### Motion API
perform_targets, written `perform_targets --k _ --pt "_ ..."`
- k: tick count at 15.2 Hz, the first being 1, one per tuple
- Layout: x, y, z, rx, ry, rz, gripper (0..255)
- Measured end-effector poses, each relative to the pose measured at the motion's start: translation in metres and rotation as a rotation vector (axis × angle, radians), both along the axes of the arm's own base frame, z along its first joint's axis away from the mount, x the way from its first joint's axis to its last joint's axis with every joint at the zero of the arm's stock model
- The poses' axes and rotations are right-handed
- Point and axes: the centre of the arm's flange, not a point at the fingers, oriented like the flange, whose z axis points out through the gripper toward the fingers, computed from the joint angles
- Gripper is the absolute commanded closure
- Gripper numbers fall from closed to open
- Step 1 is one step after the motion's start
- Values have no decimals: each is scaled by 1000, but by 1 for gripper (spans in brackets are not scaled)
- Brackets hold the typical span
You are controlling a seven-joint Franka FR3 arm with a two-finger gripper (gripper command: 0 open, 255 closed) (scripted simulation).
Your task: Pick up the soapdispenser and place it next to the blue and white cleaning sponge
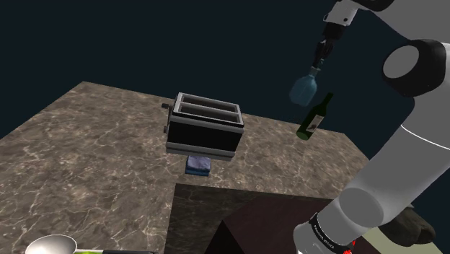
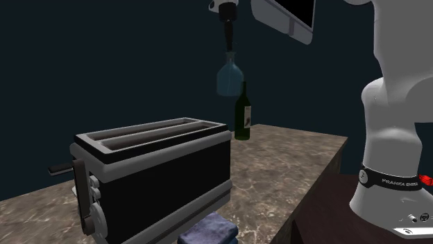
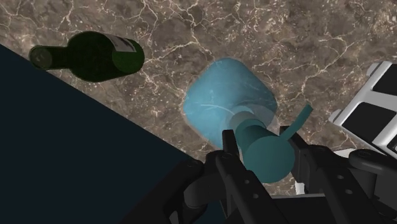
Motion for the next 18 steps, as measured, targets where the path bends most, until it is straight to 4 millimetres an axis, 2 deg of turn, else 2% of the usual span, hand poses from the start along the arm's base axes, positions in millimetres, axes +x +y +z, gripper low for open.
perform_targets --k 7,8,14,16,18 --pt "-1 1 36 0 0 0 255" --pt "-1 6 38 0 0 0 255" --pt "-15 76 43 2 0 1 255" --pt "-24 105 42 2 0 2 255" --pt "-31 125 39 1 0 1 255"
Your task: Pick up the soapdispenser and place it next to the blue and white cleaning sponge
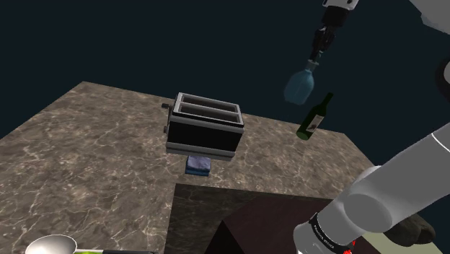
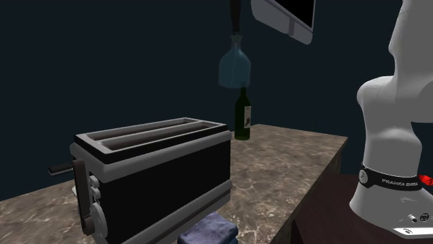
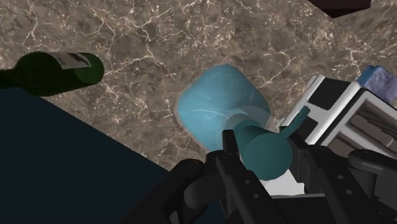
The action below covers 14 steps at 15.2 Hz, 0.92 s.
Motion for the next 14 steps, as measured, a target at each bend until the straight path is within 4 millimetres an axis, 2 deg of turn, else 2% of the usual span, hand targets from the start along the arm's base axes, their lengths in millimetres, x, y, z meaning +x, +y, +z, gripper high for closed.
perform_targets --k 14 --pt "-43 183 2 -1 0 0 255"
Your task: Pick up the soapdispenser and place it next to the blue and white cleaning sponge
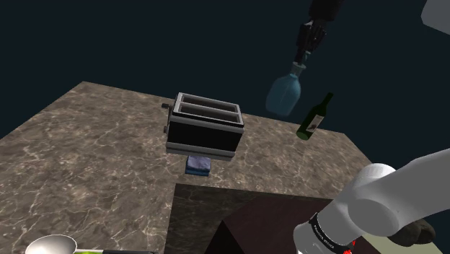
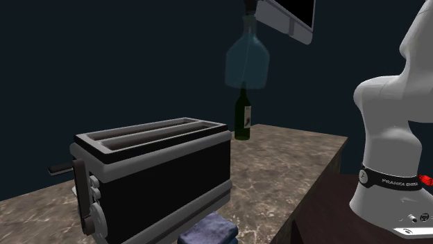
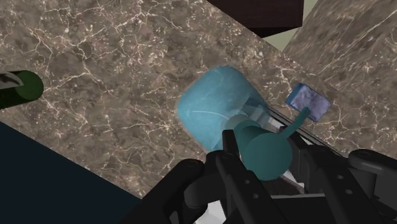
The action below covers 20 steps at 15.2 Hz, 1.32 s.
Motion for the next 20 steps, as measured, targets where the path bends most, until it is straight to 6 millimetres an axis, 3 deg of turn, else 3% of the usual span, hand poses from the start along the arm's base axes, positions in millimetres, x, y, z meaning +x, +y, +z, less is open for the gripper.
perform_targets --k 3,5,20 --pt "-12 38 2 0 0 0 255" --pt "-12 47 -5 0 0 0 255" --pt "-12 52 -84 0 1 -1 255"
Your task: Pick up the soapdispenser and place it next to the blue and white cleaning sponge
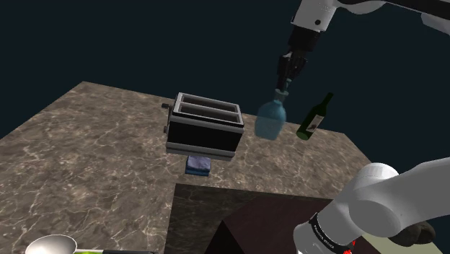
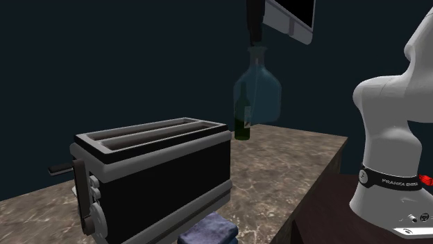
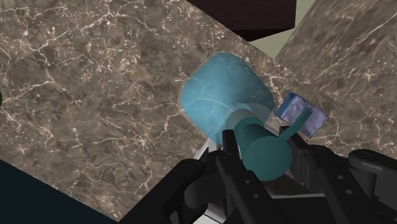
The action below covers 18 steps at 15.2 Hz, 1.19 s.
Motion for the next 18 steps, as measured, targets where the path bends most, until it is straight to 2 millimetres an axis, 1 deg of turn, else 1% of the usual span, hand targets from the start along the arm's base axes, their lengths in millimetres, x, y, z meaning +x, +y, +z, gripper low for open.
perform_targets --k 7,18 --pt "-2 -2 -37 0 0 0 255" --pt "0 0 -95 0 0 0 255"
